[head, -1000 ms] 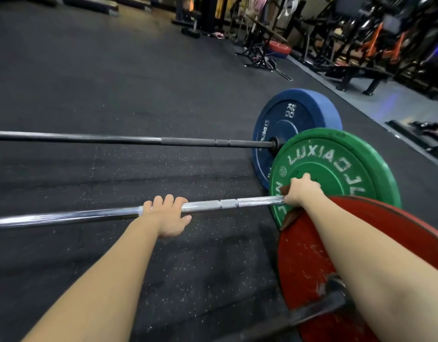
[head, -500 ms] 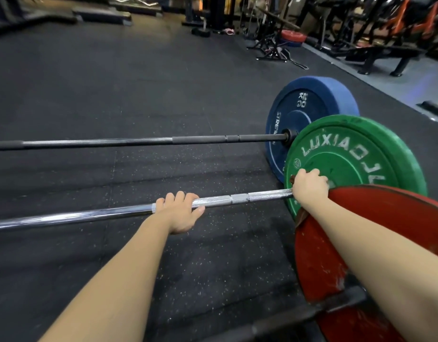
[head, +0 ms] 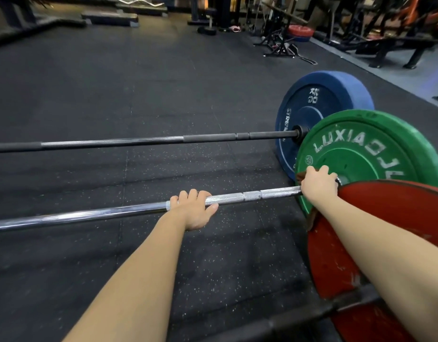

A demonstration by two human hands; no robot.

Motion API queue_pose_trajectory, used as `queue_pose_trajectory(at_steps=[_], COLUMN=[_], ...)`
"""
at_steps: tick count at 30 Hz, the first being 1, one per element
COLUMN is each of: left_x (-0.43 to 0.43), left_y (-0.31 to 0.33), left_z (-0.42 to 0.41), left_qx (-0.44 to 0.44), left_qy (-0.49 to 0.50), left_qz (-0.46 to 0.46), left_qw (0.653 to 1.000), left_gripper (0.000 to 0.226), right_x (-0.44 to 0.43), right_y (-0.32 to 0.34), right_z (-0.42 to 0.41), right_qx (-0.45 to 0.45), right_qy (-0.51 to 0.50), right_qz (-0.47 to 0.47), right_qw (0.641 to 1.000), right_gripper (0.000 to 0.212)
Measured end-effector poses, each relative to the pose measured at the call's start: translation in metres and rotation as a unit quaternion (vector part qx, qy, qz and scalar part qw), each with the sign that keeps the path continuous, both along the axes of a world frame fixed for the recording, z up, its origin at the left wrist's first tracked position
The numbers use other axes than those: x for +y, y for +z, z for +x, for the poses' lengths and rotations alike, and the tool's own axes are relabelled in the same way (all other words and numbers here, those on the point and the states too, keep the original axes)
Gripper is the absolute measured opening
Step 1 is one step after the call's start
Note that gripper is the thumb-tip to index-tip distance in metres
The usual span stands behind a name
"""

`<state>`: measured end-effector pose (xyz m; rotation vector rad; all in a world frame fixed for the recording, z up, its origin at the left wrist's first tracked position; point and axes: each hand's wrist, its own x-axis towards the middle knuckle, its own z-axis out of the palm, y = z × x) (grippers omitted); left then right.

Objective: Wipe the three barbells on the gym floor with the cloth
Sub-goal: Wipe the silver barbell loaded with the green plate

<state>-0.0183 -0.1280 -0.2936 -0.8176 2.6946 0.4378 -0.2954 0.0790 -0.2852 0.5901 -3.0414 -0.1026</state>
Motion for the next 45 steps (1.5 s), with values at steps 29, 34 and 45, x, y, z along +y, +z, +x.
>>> queue_pose_trajectory(at_steps=[29,34,45], left_x=[0.0,0.002,0.0], left_y=[-0.009,-0.006,-0.011], left_z=[0.001,0.002,0.003], left_qx=[0.022,0.021,0.039], left_qy=[0.006,0.003,0.004], left_qz=[-0.01,-0.018,-0.017], left_qw=[1.0,1.0,0.999], left_gripper=[0.054,0.05,0.043], right_x=[-0.011,-0.036,-0.028], right_y=[-0.011,-0.019,-0.022], right_z=[0.027,0.076,0.07], right_qx=[-0.013,-0.022,-0.044], right_qy=[0.039,0.074,0.18], right_qz=[-0.228,-0.274,-0.293], right_qw=[0.973,0.959,0.938], right_gripper=[0.023,0.02,0.018])
